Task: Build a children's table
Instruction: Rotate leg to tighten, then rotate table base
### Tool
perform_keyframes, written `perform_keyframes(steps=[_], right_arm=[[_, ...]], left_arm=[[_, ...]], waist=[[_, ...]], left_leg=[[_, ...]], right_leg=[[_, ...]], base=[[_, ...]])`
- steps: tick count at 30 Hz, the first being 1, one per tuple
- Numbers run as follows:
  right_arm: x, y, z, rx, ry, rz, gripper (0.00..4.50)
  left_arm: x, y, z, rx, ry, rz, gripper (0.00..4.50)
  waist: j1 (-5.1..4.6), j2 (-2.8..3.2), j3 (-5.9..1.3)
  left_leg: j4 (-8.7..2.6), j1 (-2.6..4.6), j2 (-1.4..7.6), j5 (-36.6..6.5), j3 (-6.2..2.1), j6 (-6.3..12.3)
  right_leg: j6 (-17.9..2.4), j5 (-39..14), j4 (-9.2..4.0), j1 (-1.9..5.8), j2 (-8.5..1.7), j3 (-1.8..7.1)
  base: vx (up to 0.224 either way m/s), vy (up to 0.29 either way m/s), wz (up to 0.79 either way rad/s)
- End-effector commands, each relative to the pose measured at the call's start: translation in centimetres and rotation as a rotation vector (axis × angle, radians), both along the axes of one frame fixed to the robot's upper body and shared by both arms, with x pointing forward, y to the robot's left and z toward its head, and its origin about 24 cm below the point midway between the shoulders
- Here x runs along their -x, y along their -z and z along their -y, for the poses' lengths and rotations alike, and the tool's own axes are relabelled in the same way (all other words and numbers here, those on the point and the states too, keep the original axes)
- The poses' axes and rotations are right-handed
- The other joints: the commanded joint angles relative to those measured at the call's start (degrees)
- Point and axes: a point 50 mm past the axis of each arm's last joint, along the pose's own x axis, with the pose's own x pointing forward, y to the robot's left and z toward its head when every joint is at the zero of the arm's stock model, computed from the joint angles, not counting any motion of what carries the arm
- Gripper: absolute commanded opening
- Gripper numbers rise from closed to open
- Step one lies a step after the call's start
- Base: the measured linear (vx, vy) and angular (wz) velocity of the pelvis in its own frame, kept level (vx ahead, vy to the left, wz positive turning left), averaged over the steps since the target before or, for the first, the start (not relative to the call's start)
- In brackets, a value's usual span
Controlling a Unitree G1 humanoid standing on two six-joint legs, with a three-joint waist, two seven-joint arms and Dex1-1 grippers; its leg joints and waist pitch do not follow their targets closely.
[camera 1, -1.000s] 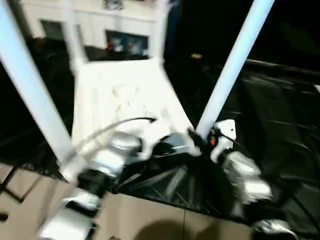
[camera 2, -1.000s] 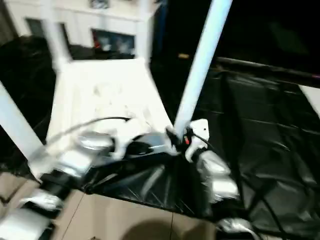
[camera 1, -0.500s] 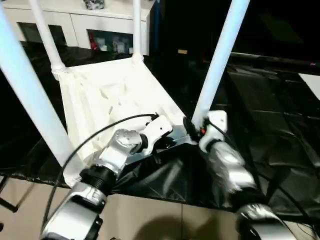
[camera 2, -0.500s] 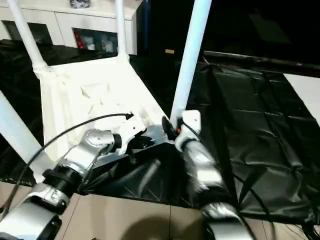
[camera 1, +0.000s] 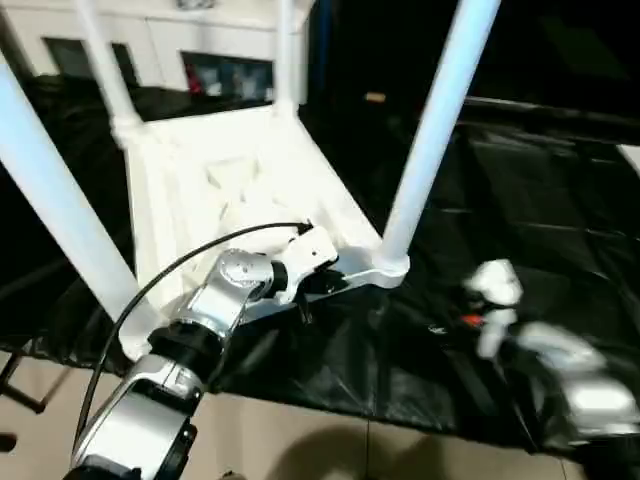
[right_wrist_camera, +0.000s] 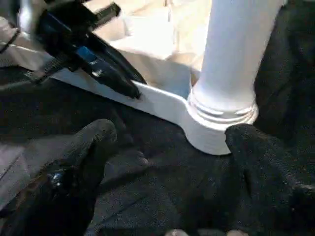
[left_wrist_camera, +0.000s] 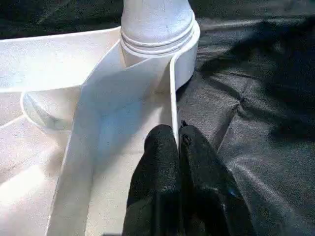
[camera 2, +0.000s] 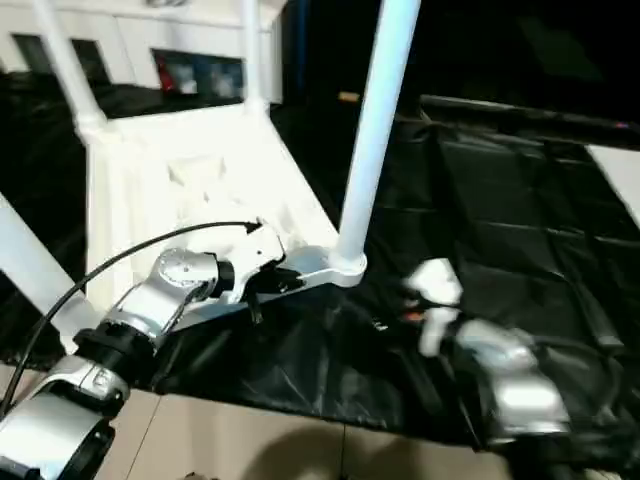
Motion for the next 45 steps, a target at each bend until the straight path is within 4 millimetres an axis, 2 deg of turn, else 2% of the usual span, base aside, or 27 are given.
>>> perform_keyframes(steps=[1, 6, 7, 8, 9, 11, 13, 14, 15, 20, 21, 22, 23, 24, 26, 28, 30, 31, 32, 35, 36, 37, 38, 39, 43, 44, 45], right_arm=[[0.2, -0.6, 0.0, -0.015, -0.012, -0.002, 4.48], [0.3, -0.8, -1.5, -0.038, -0.091, -0.033, 4.48], [0.3, -0.8, -1.9, -0.042, -0.102, -0.032, 4.49], [0.2, -0.8, -2.2, -0.050, -0.111, -0.033, 4.49], [0.0, -1.0, -2.7, -0.065, -0.126, -0.034, 4.50], [-0.2, -1.0, -3.0, -0.069, -0.130, -0.031, 4.50], [-1.6, -1.1, -3.8, -0.080, -0.086, 0.011, 4.50], [-2.0, -1.1, -4.0, -0.087, -0.068, 0.021, 4.50], [-2.6, -1.1, -4.1, -0.099, -0.046, 0.025, 4.50], [-3.6, -1.1, -4.7, -0.143, -0.044, 0.004, 4.50], [-3.9, -1.2, -5.1, -0.148, -0.069, -0.005, 4.50], [-4.1, -1.2, -5.2, -0.146, -0.072, -0.005, 4.50], [-4.5, -1.3, -5.5, -0.136, -0.082, -0.007, 4.50], [-4.9, -1.3, -5.6, -0.127, -0.082, -0.005, 4.50], [-5.3, -1.3, -5.6, -0.115, -0.066, 0.001, 4.50], [-6.2, -1.3, -5.6, -0.090, -0.015, 0.020, 4.50], [-7.3, -1.2, -5.3, -0.050, 0.080, 0.041, 4.50], [-8.2, -1.1, -5.0, -0.010, 0.167, 0.054, 4.50], [-8.2, -1.1, -5.0, -0.010, 0.167, 0.054, 4.50], [-9.9, -1.3, -3.9, 0.036, 0.388, 0.068, 4.50], [-10.3, -1.3, -3.5, 0.053, 0.440, 0.072, 4.50], [-10.3, -1.3, -3.5, 0.053, 0.440, 0.072, 4.50], [-10.6, -1.4, -2.9, 0.057, 0.508, 0.073, 4.50], [-10.9, -1.4, -2.0, 0.071, 0.608, 0.067, 4.50], [-10.9, -1.3, -1.4, 0.053, 0.636, 0.074, 4.50], [-10.7, -1.0, -1.6, 0.041, 0.611, 0.066, 4.50], [-10.6, -0.9, -1.7, 0.038, 0.603, 0.063, 4.50]], left_arm=[[0.1, 0.6, -0.2, -0.023, 0.001, -0.014, 0.00], [-0.2, 0.0, -0.1, 0.060, -0.059, -0.023, 0.00], [-0.2, -0.2, -0.1, 0.088, -0.067, -0.033, 0.28], [-0.2, -0.5, -0.1, 0.113, -0.075, -0.039, 0.28], [-0.1, -1.3, -0.1, 0.186, -0.096, -0.054, 0.44], [0.1, -1.9, -0.1, 0.247, -0.106, -0.071, 0.62], [1.5, -3.0, -0.6, 0.360, -0.136, -0.084, 0.68], [2.0, -3.2, -0.8, 0.375, -0.147, -0.079, 0.76], [2.7, -3.0, -1.4, 0.375, -0.176, -0.068, 0.93], [5.1, -2.3, -2.8, 0.376, -0.258, -0.041, 1.19], [6.9, -2.0, -3.2, 0.386, -0.270, -0.039, 1.47], [7.5, -1.9, -3.3, 0.389, -0.269, -0.035, 1.47], [9.1, -1.6, -3.7, 0.401, -0.274, -0.025, 1.49], [10.1, -1.5, -4.1, 0.409, -0.292, -0.027, 1.70], [10.8, -1.4, -4.5, 0.410, -0.310, -0.016, 1.84], [11.8, -1.3, -5.1, 0.399, -0.324, -0.007, 1.96], [13.4, -1.0, -6.2, 0.370, -0.330, -0.022, 2.07], [14.6, -0.8, -7.0, 0.341, -0.328, -0.039, 2.17], [14.6, -0.8, -7.0, 0.341, -0.328, -0.039, 2.17], [17.3, -0.5, -10.0, 0.260, -0.350, -0.076, 2.41], [17.8, -0.5, -10.5, 0.245, -0.360, -0.073, 2.47], [17.8, -0.5, -10.5, 0.245, -0.360, -0.073, 2.56], [18.2, -0.7, -11.3, 0.228, -0.377, -0.072, 2.65], [18.7, -1.0, -12.4, 0.213, -0.398, -0.068, 2.77], [17.4, -2.2, -14.1, 0.238, -0.476, 0.023, 3.00], [16.6, -2.7, -14.2, 0.278, -0.490, 0.054, 3.09], [16.3, -2.9, -14.2, 0.293, -0.494, 0.064, 3.16]], waist=[[0.14, -0.69, -3.22], [0.29, -0.74, -3.30], [0.32, -0.75, -3.27], [0.36, -0.74, -3.22], [0.44, -0.87, -3.38], [0.50, -0.68, -3.48], [0.58, -0.34, -3.55], [-0.06, -0.67, -3.19], [0.23, -0.60, -3.36], [0.51, -0.41, -3.13], [0.55, -1.15, -3.07], [0.67, -0.83, -3.11], [0.64, -1.40, -3.10], [0.29, -1.45, -2.82], [0.33, -1.14, -2.74], [0.41, -2.43, -2.37], [0.43, -2.94, -1.99], [0.41, -2.50, -1.89], [0.03, -2.58, -1.90], [0.08, -2.87, -1.78], [-0.15, -2.79, -1.70], [-0.09, -2.76, -1.73], [0.24, -3.11, -1.73], [0.49, -3.09, -1.79], [0.98, -3.45, -2.10], [1.02, -3.81, -2.16], [1.01, -3.67, -2.25]], left_leg=[[-3.21, -0.11, 1.17, -13.1, 0.31, 5.45], [-3.10, -0.07, 1.24, -12.2, 0.29, 5.46], [-3.10, -0.20, 1.23, -12.0, 0.24, 5.56], [-3.13, -0.17, 1.26, -12.2, 0.28, 5.43], [-2.94, -0.53, 1.21, -11.1, 0.19, 5.18], [-2.72, -0.82, 1.29, -9.3, 0.21, 5.35], [-2.71, -0.52, 1.50, -10.0, 0.18, 5.13], [-3.10, -1.39, 1.35, -10.2, 0.09, 4.91], [-2.85, -0.41, 1.62, -11.7, 0.36, 4.43], [-2.87, -0.30, 1.46, -11.6, 0.57, 3.76], [-2.99, -0.52, 1.64, -11.6, 0.50, 3.73], [-3.03, -0.49, 1.72, -11.6, 0.44, 3.54], [-3.02, -0.49, 1.88, -12.0, 0.41, 3.44], [-3.38, -0.93, 1.77, -12.9, 0.37, 3.15], [-3.13, 0.01, 1.83, -14.6, 0.70, 2.29], [-3.17, 0.06, 1.78, -15.3, 0.97, 1.95], [-3.39, -0.10, 1.74, -16.2, 0.92, 1.32], [-3.46, -0.12, 1.81, -17.1, 0.69, 0.42], [-3.65, -0.36, 1.64, -17.2, 0.63, 0.04], [-3.29, 0.84, 1.65, -18.9, 1.01, -0.86], [-3.47, 0.29, 1.57, -19.0, 0.88, -1.12], [-3.42, 0.39, 1.61, -19.0, 0.94, -1.26], [-3.21, 0.95, 1.67, -19.4, 1.24, -1.25], [-3.13, 1.05, 1.61, -19.5, 1.40, -1.22], [-2.84, 0.85, 1.39, -18.4, 1.76, -0.93], [-2.63, 0.73, 1.32, -18.0, 1.85, -0.63], [-2.60, 0.50, 1.23, -18.1, 1.77, -0.53]], right_leg=[[-12.3, -13.8, -3.44, 2.32, -2.42, 1.82], [-12.8, -13.1, -3.21, 2.34, -2.47, 1.72], [-12.8, -13.0, -3.21, 2.36, -2.47, 1.70], [-12.9, -13.6, -3.30, 2.21, -2.51, 1.68], [-13.7, -12.0, -2.75, 2.52, -2.66, 1.72], [-14.8, -8.1, -2.15, 2.33, -2.49, 1.80], [-15.8, -7.0, -1.73, 2.27, -2.57, 1.70], [-15.6, -8.3, -1.91, 2.51, -2.57, 1.53], [-15.3, -10.7, -2.29, 1.91, -2.58, 1.64], [-13.4, -11.2, -2.35, 1.86, -1.98, 1.75], [-13.3, -11.3, -2.19, 1.99, -2.12, 1.73], [-13.2, -11.4, -2.08, 2.03, -2.17, 1.72], [-13.0, -12.0, -2.02, 1.91, -2.30, 1.73], [-12.3, -14.2, -2.19, 2.01, -2.12, 1.61], [-12.3, -14.9, -2.56, 1.09, -1.85, 1.89], [-11.5, -15.5, -2.82, 0.91, -1.71, 1.91], [-10.0, -19.4, -3.03, 0.85, -1.89, 1.91], [-9.8, -21.8, -2.93, 0.57, -2.34, 1.86], [-9.2, -22.4, -2.99, 0.84, -2.05, 1.76], [-8.9, -19.9, -2.90, -0.20, -1.40, 2.00], [-8.9, -19.1, -2.61, 0.19, -1.30, 1.93], [-8.7, -18.7, -2.50, 0.12, -1.28, 1.93], [-8.6, -17.9, -2.53, -0.35, -1.18, 2.05], [-8.5, -17.2, -2.36, -0.38, -1.05, 2.20], [-7.8, -14.9, -1.91, -0.24, -0.75, 2.61], [-7.9, -14.1, -1.69, -0.31, -0.56, 2.87], [-8.1, -14.1, -1.46, -0.14, -0.67, 2.97]], base=[[0.000, 0.000, 0.00], [0.000, 0.000, 0.00], [0.000, 0.000, 0.00], [0.000, 0.000, 0.00], [0.000, 0.000, 0.00], [0.000, 0.000, 0.00], [0.000, 0.000, 0.00], [0.000, 0.000, 0.00], [0.000, 0.000, 0.00], [0.000, 0.000, 0.00], [0.000, 0.000, 0.00], [0.000, 0.000, 0.00], [0.000, 0.000, 0.00], [0.000, 0.000, 0.00], [0.000, 0.000, 0.00], [0.000, 0.000, 0.00], [0.000, 0.000, 0.00], [0.000, 0.000, 0.00], [0.000, 0.000, 0.00], [0.000, 0.000, 0.00], [0.000, 0.000, 0.00], [0.000, 0.000, 0.00], [0.000, 0.000, 0.00], [0.000, 0.000, 0.00], [0.000, 0.000, 0.00], [0.000, 0.000, 0.00], [0.000, 0.000, 0.00]])
